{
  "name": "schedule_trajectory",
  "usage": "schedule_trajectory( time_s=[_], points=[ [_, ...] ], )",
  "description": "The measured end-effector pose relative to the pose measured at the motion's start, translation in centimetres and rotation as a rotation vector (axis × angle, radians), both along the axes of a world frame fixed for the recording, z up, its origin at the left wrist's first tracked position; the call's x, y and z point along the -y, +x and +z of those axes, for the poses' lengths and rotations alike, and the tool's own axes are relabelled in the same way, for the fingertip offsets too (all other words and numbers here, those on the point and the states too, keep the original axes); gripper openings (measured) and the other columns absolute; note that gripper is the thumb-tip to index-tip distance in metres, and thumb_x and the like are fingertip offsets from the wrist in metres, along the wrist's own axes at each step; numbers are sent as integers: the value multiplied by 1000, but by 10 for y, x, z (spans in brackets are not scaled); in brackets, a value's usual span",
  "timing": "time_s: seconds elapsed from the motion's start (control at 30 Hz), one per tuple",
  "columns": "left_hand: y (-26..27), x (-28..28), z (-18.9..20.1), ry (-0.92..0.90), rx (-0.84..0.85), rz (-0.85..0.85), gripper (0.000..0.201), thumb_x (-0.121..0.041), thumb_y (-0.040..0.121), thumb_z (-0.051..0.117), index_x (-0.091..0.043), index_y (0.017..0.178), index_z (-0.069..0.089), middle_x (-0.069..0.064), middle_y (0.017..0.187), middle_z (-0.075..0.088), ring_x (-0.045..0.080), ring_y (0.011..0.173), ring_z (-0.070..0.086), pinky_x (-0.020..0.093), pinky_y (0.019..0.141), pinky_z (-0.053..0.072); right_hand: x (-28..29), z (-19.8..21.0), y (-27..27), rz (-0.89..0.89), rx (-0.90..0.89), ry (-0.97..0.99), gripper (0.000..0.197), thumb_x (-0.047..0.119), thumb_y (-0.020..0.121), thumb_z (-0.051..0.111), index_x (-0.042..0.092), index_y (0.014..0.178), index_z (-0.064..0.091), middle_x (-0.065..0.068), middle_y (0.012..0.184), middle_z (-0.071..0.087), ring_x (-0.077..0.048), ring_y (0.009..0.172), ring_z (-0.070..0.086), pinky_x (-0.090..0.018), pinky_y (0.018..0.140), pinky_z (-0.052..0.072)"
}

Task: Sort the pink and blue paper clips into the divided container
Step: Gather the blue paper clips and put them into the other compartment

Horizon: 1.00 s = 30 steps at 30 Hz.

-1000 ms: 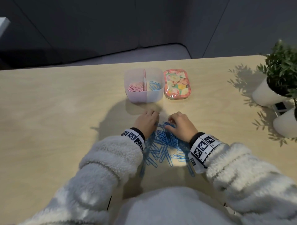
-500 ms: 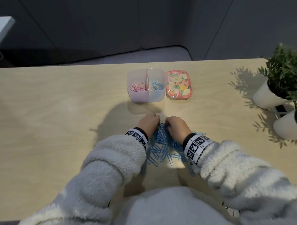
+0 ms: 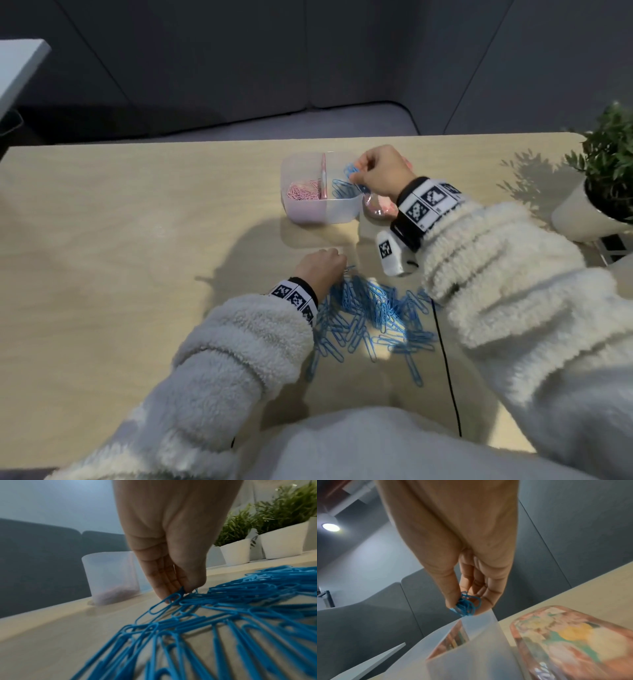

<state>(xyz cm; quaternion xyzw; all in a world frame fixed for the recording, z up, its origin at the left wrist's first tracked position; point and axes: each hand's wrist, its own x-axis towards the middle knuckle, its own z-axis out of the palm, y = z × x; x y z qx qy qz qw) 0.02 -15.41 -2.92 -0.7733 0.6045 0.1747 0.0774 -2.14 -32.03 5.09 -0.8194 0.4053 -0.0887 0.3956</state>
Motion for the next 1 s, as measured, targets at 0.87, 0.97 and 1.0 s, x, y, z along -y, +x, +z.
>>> schedule_trajectory(
  time_s=[0.87,0.97,1.0],
  points=[
    [57,92,72,-278,-10,269,30,0,90,48,-7,115,61,18,121,57,35,116,50,41,91,46,-14,-41,-152,-7,-267,-33,7,9,79,59,10,79,67,-15,87,70,-31,86,63,-37,82,50],
    [45,73,68,-402,-68,241,27,-13,92,41,-8,106,63,14,115,58,34,109,53,41,81,46,-27,-58,-178,-39,-442,-72,12,16,81,57,7,81,65,-21,94,69,-37,92,62,-36,77,47],
    [38,63,63,-460,-101,207,31,-18,92,37,-7,100,64,15,108,60,35,99,58,39,75,46,-33,-60,-185,-49,-472,-84,14,16,83,54,5,83,64,-22,95,67,-38,93,61,-36,75,45]
  ],
)
